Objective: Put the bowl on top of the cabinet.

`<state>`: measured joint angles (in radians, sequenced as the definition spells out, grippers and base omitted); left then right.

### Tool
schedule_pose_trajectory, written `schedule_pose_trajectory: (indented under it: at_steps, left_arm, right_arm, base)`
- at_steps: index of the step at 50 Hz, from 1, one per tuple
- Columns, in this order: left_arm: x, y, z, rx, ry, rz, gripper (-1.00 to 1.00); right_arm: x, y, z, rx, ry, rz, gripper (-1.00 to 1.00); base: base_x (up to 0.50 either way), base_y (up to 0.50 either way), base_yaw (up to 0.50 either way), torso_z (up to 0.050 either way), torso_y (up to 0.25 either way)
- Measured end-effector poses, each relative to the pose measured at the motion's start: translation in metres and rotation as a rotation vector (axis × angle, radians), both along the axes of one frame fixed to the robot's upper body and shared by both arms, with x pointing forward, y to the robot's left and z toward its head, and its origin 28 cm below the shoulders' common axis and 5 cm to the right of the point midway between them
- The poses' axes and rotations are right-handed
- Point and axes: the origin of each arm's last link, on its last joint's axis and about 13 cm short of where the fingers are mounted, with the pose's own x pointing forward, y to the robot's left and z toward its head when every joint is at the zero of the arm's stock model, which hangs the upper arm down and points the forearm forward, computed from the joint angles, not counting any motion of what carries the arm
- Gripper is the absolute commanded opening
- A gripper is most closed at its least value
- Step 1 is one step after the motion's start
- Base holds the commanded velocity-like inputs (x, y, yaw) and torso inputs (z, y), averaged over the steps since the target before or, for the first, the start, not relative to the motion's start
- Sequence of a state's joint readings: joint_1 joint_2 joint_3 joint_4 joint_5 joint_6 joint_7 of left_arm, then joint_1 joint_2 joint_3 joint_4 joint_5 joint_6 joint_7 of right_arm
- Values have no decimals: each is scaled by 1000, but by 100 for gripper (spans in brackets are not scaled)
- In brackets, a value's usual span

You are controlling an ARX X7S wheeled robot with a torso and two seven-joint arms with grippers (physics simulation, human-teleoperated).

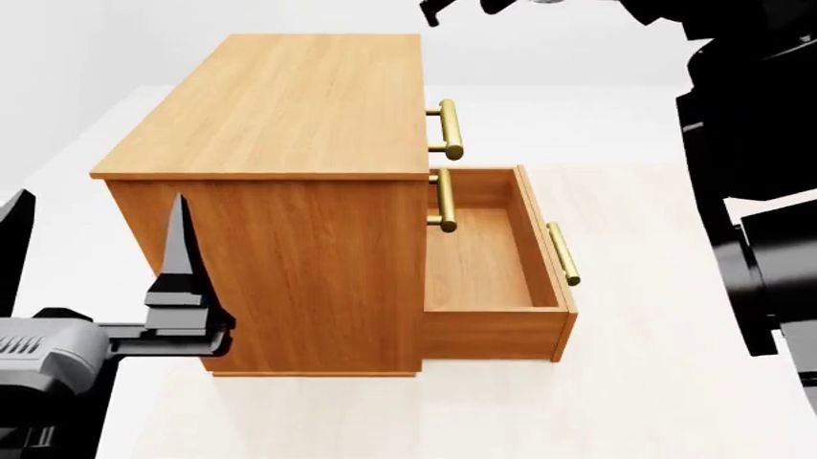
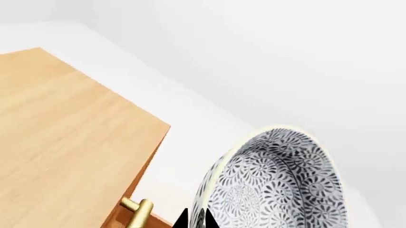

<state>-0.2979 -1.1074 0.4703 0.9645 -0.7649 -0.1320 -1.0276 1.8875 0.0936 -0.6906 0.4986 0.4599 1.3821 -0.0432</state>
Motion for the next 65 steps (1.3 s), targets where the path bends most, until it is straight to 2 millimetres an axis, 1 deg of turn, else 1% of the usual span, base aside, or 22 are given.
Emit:
schedule_pose_trajectory:
  at_steps: [9, 21, 41, 53, 65]
  left_arm:
    - [-1, 0, 0, -1, -1, -1, 100]
    - [-1, 0, 0, -1, -3, -2, 100]
    - [-2, 1, 0, -3, -4, -3, 100]
    - [-2, 0, 1, -3, -4, -5, 100]
    - [-2, 0, 2, -5, -6, -7, 100]
  right_arm:
    - [-12, 22, 0, -30, 3, 75, -100]
    - [-30, 46, -4, -68, 17, 175, -100]
    - [-65, 79, -10, -140, 31, 333, -100]
    - [-81, 97, -18, -173, 38, 415, -100]
    - [-91, 116, -35, -189, 65, 490, -100]
  base:
    - [0, 0, 0, 0, 1]
    - [0, 0, 0, 0, 0]
    - [0, 0, 0, 0, 0]
    - [0, 0, 0, 0, 1]
    - [0, 0, 0, 0, 0]
